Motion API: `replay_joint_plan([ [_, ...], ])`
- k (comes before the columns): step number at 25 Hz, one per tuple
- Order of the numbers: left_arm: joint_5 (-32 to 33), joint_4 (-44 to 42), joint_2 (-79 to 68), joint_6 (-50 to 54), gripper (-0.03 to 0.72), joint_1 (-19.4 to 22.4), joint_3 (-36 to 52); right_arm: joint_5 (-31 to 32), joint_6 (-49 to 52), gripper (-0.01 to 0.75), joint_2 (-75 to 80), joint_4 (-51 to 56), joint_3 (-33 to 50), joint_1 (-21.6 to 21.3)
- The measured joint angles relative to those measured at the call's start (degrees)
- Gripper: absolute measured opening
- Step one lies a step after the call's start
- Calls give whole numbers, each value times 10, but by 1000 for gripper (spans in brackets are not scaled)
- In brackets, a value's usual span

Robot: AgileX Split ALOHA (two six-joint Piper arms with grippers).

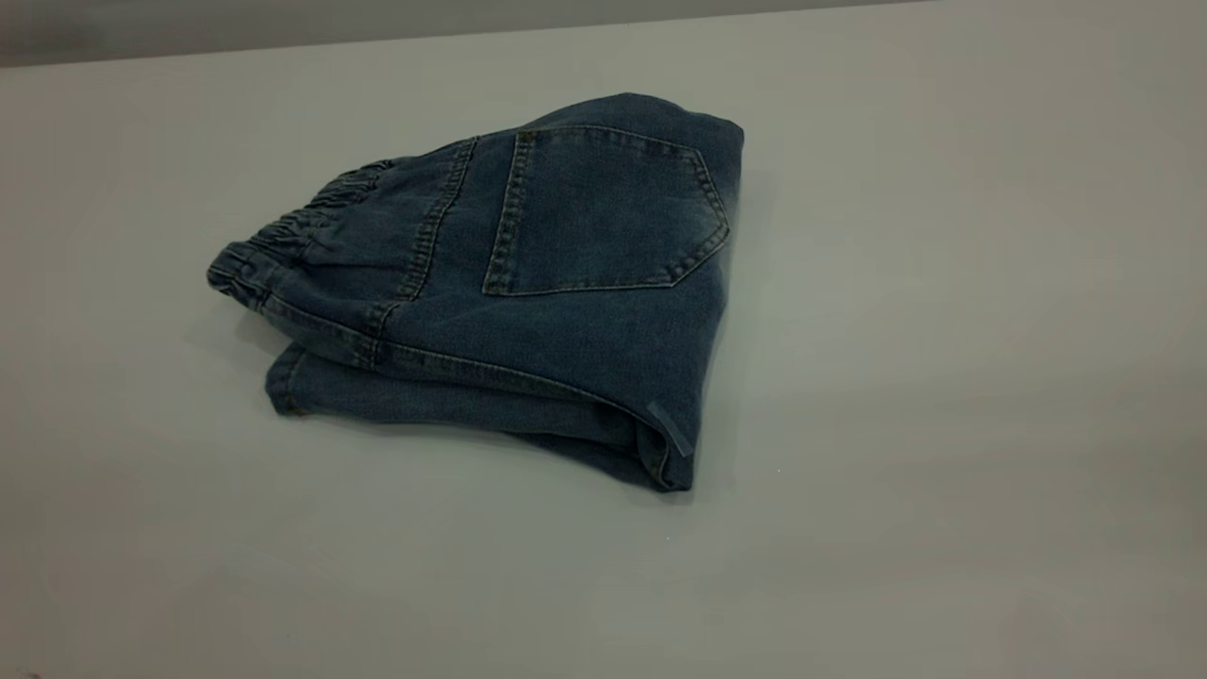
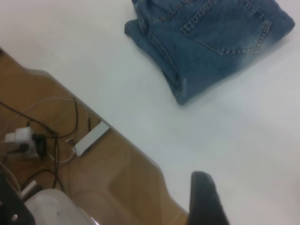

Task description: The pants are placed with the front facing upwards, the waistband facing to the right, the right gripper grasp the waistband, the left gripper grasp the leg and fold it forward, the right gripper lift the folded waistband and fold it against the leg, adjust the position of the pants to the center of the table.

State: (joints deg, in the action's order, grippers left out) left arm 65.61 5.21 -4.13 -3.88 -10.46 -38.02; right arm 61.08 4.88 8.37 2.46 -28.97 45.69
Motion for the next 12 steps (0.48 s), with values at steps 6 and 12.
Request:
replay_joint_plan([
  [6, -36, -16, -1, 0, 258, 0, 77, 0, 2, 371, 0, -1, 0, 0],
  [12, -37, -39, 2, -12, 258, 0, 90, 0, 2, 371, 1, 0, 0, 0],
])
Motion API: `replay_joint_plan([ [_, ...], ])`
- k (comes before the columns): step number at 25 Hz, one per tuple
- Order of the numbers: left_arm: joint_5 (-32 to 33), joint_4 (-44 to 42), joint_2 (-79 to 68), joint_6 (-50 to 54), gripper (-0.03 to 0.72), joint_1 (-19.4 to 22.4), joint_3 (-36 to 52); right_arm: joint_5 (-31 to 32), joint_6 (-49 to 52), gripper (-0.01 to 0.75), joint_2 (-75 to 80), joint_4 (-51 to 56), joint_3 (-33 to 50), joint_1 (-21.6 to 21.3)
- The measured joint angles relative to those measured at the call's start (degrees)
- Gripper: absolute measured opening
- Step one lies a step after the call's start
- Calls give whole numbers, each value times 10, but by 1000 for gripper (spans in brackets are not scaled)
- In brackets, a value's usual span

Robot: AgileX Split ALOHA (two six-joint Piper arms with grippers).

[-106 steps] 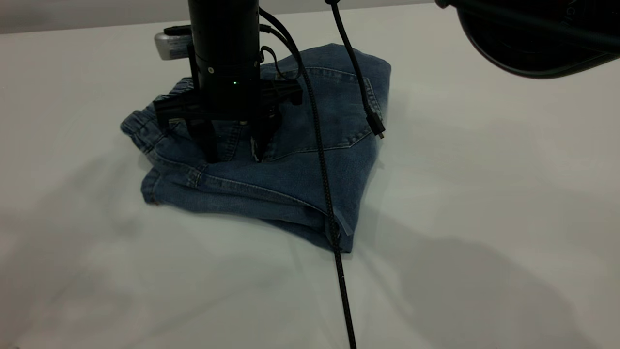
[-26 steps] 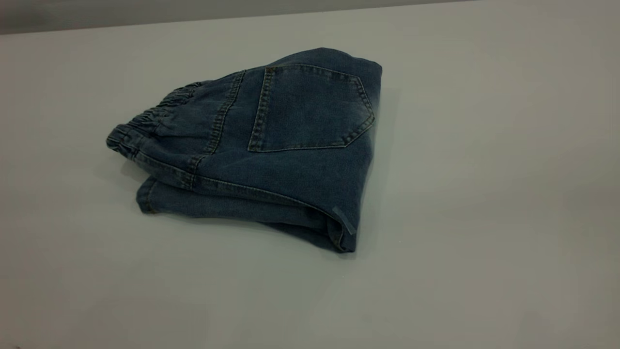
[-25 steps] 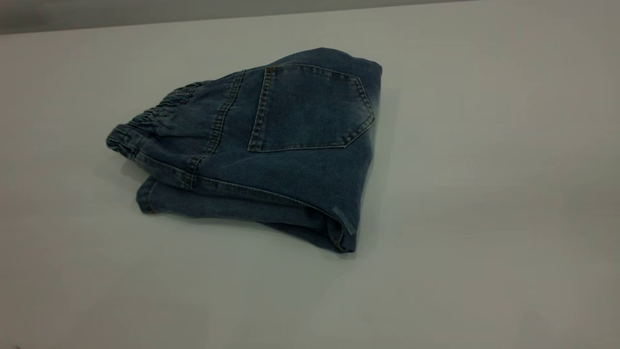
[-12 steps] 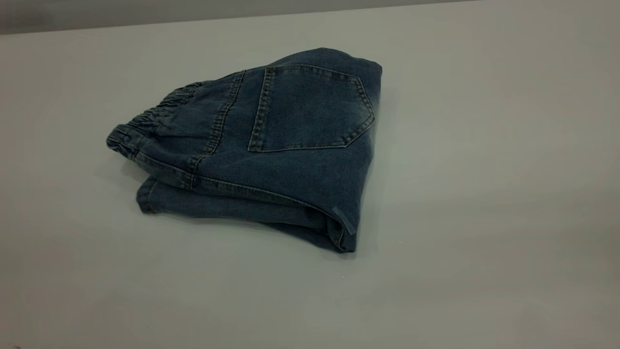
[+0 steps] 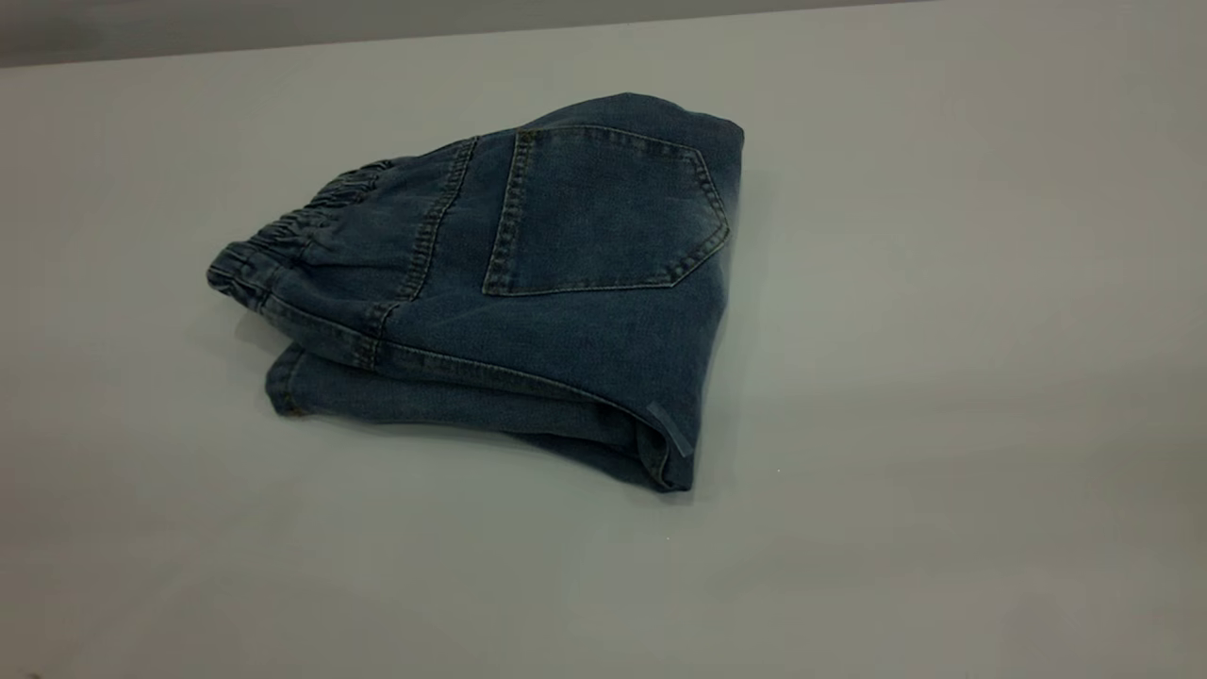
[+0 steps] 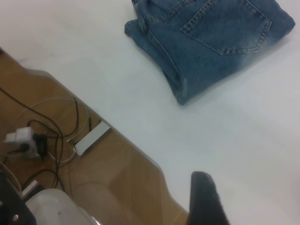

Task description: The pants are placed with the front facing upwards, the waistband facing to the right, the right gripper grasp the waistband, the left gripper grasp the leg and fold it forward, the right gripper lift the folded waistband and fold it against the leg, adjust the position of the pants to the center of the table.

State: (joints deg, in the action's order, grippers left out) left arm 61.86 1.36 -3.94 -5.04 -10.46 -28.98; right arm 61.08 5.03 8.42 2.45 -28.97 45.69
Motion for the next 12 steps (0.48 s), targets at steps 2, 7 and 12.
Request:
replay_joint_plan([
  [2, -1, 1, 0, 0, 258, 0, 0, -1, 0, 371, 0, 0, 0, 0],
  [7, -1, 1, 0, 0, 258, 0, 0, -1, -2, 371, -1, 0, 0, 0],
  [12, -1, 1, 0, 0, 258, 0, 0, -2, -2, 371, -6, 14, 0, -52],
])
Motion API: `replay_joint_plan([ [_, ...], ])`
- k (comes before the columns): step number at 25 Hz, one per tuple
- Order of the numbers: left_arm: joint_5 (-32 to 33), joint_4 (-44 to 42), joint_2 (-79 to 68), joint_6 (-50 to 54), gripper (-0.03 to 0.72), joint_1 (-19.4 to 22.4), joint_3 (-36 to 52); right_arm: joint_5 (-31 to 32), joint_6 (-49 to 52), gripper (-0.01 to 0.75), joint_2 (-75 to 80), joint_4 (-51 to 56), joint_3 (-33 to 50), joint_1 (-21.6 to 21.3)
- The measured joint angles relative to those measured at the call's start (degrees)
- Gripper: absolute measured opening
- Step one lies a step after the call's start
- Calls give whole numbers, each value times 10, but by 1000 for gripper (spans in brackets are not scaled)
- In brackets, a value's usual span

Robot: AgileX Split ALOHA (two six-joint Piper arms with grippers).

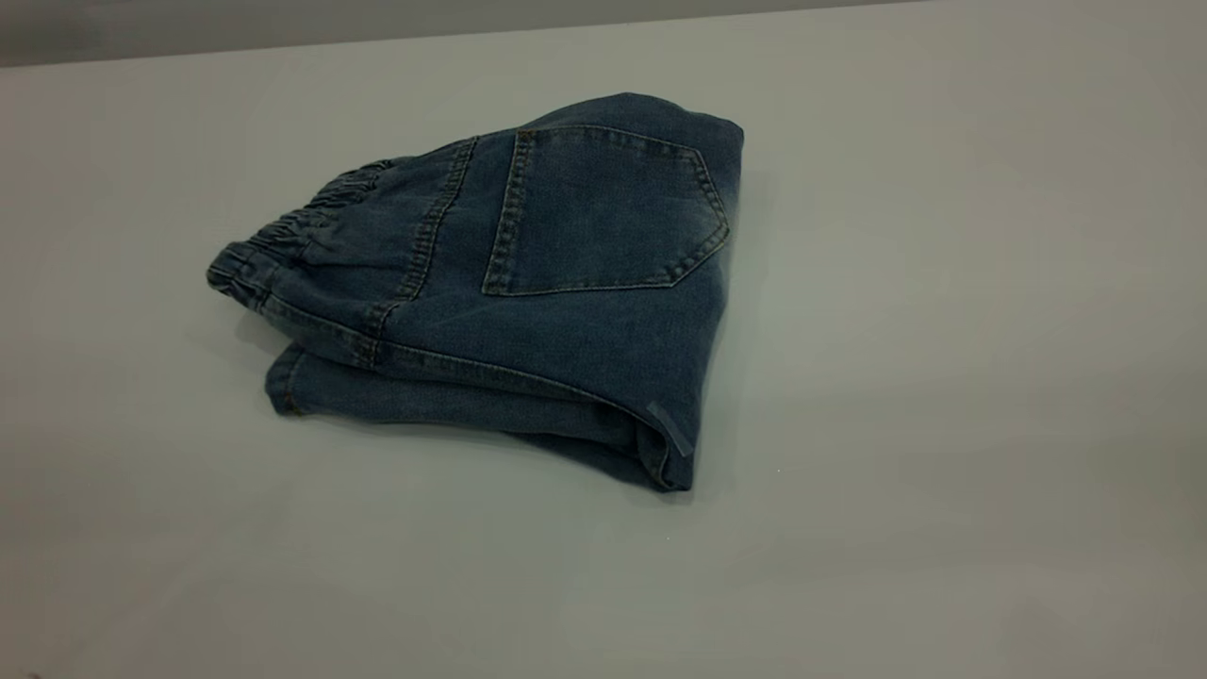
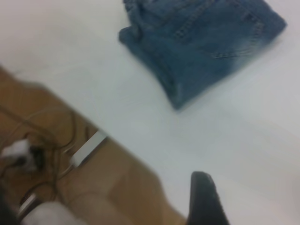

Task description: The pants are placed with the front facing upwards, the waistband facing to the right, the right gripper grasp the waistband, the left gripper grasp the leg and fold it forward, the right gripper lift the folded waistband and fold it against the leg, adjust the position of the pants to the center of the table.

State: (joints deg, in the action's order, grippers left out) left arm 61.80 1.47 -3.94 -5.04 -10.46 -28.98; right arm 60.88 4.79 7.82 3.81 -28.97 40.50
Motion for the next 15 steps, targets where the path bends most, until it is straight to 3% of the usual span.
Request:
replay_joint_plan([
  [8, 0, 0, 0, -1, 258, 0, 0, 0, -2, 371, -7, -3, 0, -240],
  [12, 0, 0, 0, -1, 258, 13, 0, 0, -2, 371, -40, -3, 0, -334],
  [15, 1, 1, 0, -1, 258, 40, 0, 0, -2, 371, -75, -4, 0, -374],
])
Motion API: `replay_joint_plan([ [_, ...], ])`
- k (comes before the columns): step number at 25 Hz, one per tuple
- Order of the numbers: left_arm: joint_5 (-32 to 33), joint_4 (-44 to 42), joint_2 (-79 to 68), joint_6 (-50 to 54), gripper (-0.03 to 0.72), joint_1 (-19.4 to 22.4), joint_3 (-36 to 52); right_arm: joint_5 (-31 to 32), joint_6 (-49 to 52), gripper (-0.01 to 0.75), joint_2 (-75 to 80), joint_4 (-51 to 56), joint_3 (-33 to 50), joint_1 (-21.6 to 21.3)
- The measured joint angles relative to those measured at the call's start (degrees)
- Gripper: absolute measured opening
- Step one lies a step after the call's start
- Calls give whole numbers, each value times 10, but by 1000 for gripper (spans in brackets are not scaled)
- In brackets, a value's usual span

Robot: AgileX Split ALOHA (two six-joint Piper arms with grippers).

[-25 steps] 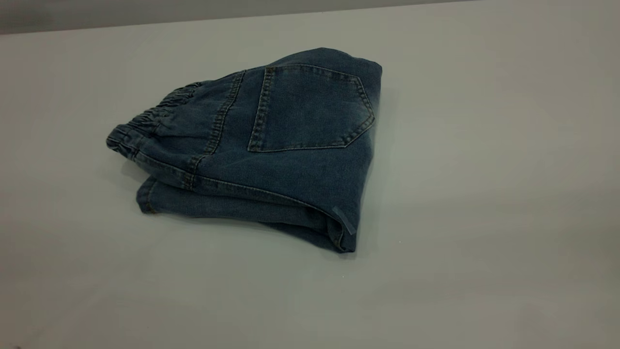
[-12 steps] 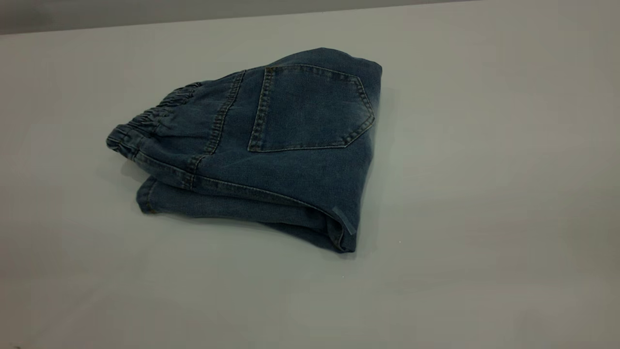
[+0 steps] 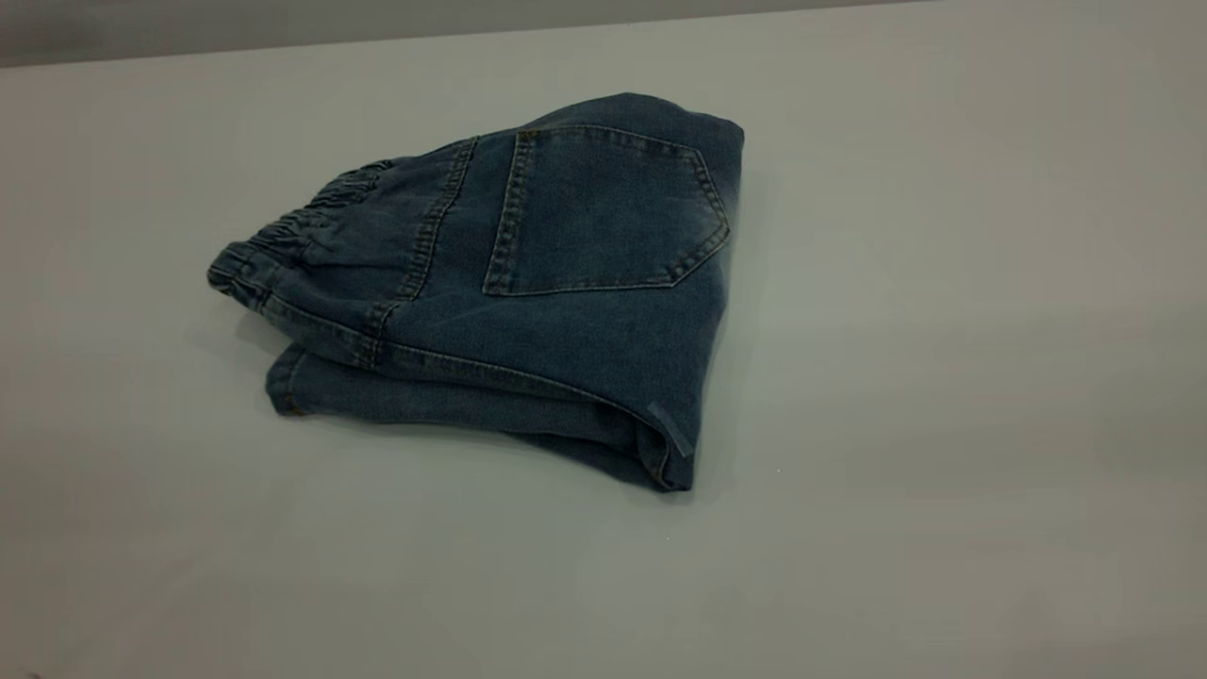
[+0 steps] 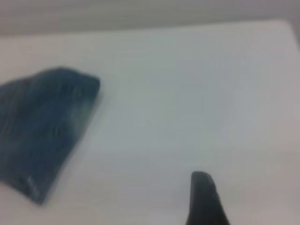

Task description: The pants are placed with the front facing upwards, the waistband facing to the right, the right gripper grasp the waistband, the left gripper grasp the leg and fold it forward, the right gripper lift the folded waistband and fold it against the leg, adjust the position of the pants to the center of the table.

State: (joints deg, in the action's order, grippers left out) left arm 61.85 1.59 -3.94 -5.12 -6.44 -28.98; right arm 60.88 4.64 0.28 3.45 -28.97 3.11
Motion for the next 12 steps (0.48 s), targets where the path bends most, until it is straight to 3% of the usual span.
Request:
replay_joint_plan([
  [6, 0, 0, 1, 0, 258, 54, 0, 2, -1, 371, -4, -1, -1, -9],
  [12, -1, 0, 23, 0, 258, 59, 0, 0, -1, 371, -3, -1, -1, -9],
])
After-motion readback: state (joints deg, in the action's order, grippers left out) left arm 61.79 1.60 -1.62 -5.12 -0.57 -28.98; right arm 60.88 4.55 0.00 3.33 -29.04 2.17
